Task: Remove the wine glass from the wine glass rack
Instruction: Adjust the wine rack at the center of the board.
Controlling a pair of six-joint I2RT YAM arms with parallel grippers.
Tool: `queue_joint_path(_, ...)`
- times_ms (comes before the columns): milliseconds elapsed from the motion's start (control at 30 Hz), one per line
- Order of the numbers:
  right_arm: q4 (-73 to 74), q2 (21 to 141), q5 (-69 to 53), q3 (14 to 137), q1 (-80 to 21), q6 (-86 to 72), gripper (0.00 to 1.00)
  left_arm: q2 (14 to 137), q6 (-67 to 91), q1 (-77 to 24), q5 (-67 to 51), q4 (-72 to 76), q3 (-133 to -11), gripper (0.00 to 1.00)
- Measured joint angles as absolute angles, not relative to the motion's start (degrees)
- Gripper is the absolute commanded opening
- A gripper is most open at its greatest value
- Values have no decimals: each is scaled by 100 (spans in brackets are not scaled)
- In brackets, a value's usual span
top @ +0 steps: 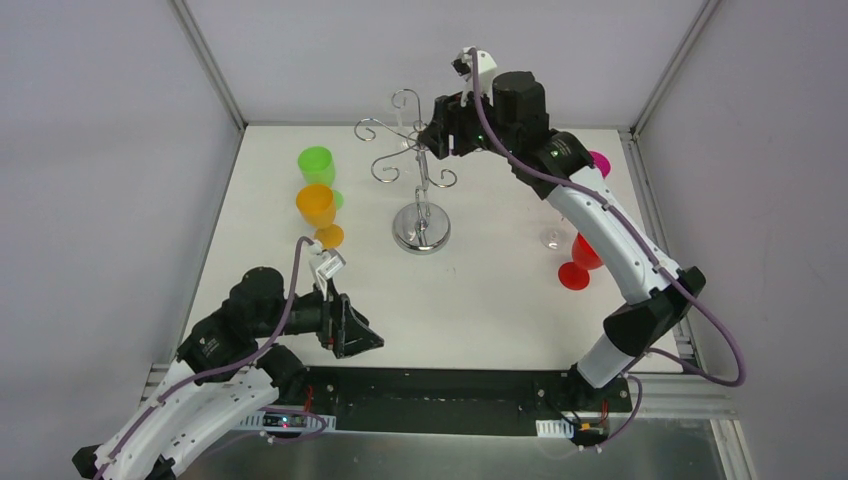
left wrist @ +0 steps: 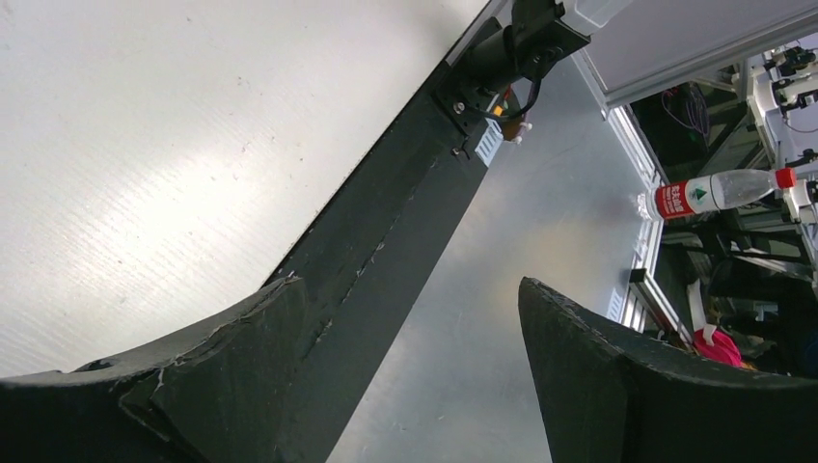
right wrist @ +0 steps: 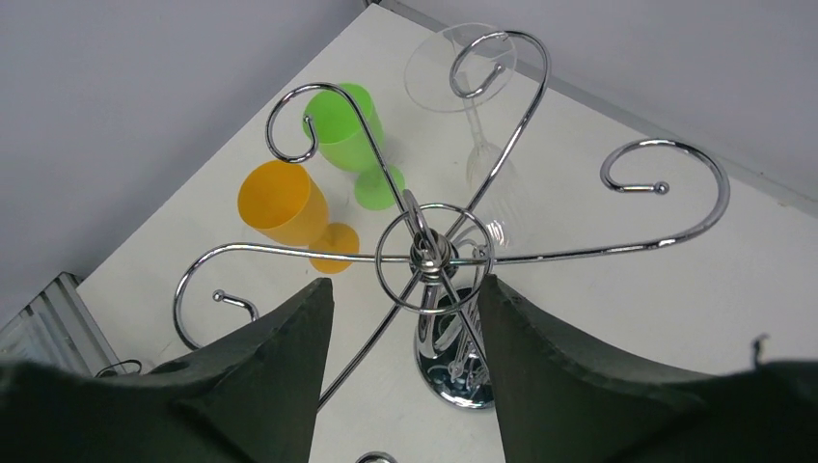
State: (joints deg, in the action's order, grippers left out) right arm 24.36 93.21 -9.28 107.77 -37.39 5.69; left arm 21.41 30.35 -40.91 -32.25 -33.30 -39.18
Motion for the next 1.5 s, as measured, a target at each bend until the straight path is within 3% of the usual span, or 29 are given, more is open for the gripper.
queue_joint_path(400,1806,9913,-1236,10908,-3739,1247,57,2008,3033,-4091,-3096,-3332,-3918,84)
queue_joint_path(833,1260,10084,-1584,10884,-3642,1306,34,2075,3015,-4091,-3094,-3330,-3918,84)
queue_joint_path(1067,1092,10084,-1688,10641,-3603,1293,34,2099,3011,-4091,-3094,-3332,-3918,84)
queue_joint_path(1200,1066,10084,-1719,10503,-3586,1291,24,2099,3006,-4091,-3094,-3332,-3918,84)
queue_joint_path(1400,805,10073,-1844,10346,-3559,1243,22,2099,2998,-4091,-3094,-3332,-3918,84)
queue_joint_path(1500,716,10068,-1887,10302,-3544,1221,9,2110,2998,-4091,-3094,-3332,-3918,84)
